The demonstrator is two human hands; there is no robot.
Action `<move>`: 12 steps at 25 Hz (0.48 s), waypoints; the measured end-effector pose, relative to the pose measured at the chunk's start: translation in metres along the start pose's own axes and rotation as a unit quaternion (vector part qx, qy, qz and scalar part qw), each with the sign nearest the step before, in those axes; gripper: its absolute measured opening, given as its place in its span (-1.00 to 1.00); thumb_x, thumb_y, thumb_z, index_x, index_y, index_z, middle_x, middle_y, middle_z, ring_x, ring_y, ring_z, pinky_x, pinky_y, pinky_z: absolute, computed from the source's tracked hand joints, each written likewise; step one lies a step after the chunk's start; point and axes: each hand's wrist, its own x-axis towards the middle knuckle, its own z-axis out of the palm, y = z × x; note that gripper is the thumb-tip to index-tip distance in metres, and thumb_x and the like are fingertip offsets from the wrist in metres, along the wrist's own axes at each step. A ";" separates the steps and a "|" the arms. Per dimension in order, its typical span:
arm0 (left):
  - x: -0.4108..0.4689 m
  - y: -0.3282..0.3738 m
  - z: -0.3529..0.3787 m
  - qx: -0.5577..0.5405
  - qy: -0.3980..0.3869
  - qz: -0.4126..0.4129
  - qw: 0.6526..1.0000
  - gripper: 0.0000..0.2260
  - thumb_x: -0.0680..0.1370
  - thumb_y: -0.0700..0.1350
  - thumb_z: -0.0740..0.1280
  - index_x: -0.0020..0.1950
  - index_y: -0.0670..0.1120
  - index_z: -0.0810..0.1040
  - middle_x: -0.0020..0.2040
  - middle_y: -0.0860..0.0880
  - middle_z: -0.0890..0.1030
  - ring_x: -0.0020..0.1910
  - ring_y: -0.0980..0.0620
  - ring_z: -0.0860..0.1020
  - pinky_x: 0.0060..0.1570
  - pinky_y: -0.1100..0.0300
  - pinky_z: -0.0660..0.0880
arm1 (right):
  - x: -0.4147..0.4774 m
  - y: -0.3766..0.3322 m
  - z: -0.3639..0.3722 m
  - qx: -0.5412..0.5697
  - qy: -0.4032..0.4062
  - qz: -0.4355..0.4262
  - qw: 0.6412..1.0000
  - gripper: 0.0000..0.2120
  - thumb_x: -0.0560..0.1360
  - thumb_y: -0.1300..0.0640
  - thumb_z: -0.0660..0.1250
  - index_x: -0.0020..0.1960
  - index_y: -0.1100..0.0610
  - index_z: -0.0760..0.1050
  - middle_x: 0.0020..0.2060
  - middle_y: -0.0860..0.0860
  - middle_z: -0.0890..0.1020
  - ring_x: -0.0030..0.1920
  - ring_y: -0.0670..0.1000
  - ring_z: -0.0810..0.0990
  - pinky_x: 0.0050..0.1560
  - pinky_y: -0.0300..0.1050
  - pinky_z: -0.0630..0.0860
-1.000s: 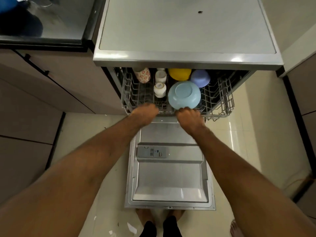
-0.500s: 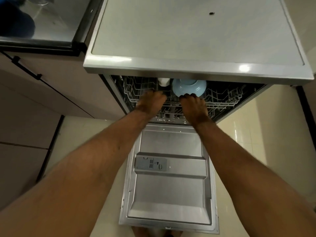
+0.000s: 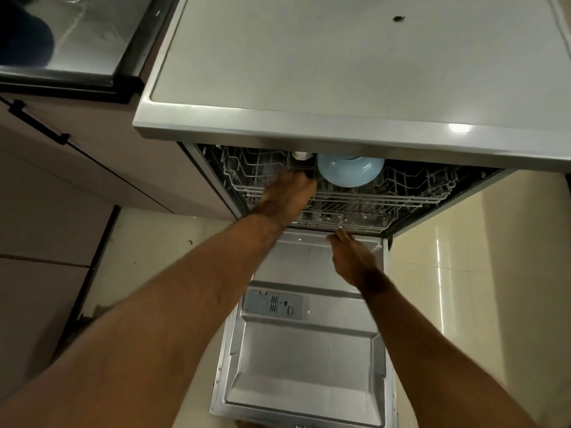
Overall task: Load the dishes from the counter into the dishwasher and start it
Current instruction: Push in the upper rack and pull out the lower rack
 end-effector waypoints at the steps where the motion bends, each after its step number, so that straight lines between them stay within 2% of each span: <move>1: -0.002 0.002 0.003 0.022 -0.008 0.006 1.000 -0.75 0.70 -0.14 0.17 0.29 -0.17 0.55 0.14 -0.19 0.61 0.16 -0.23 0.56 -0.02 0.00 0.35 | 0.007 0.002 0.013 0.021 -0.039 0.052 0.998 -0.50 0.56 0.25 0.36 0.49 0.17 0.40 0.43 0.13 0.44 0.31 0.18 0.55 0.18 0.04 0.58; 3: -0.006 0.000 0.004 0.076 -0.003 0.029 0.997 -0.74 0.64 -0.16 0.33 0.33 -0.13 0.53 0.13 -0.15 0.63 0.13 -0.18 0.61 0.04 -0.01 0.52 | 0.027 0.001 0.024 0.056 -0.096 0.116 0.987 -0.28 0.55 0.22 0.40 0.63 0.18 0.18 0.57 0.14 0.28 0.47 0.22 0.40 0.35 0.10 0.49; 6: -0.003 -0.012 0.012 0.092 0.033 0.057 0.994 -0.75 0.60 -0.15 0.40 0.28 -0.08 0.55 0.07 -0.10 0.65 0.05 -0.11 0.63 0.04 0.00 0.57 | 0.063 0.002 0.026 0.084 -0.105 0.122 0.983 -0.08 0.51 0.22 0.46 0.69 0.16 -0.01 0.66 0.13 0.09 0.62 0.24 0.17 0.53 0.13 0.32; 9: -0.002 -0.018 0.019 0.085 0.040 0.058 0.994 -0.72 0.57 -0.12 0.46 0.27 -0.03 0.57 0.03 -0.08 0.64 0.02 -0.11 0.62 0.04 -0.01 0.57 | 0.093 0.010 0.028 0.076 -0.129 0.137 0.979 0.02 0.48 0.16 0.50 0.70 0.13 -0.09 0.68 0.13 0.01 0.65 0.22 0.07 0.61 0.14 0.22; 12: -0.002 -0.022 0.020 0.073 0.049 0.061 0.994 -0.70 0.53 -0.11 0.49 0.25 0.02 0.58 -0.02 -0.05 0.64 -0.03 -0.09 0.63 0.02 -0.02 0.58 | 0.105 0.017 0.041 0.061 -0.161 0.149 0.974 0.05 0.46 0.06 0.52 0.71 0.10 -0.10 0.68 0.12 0.03 0.66 0.20 0.05 0.64 0.14 0.12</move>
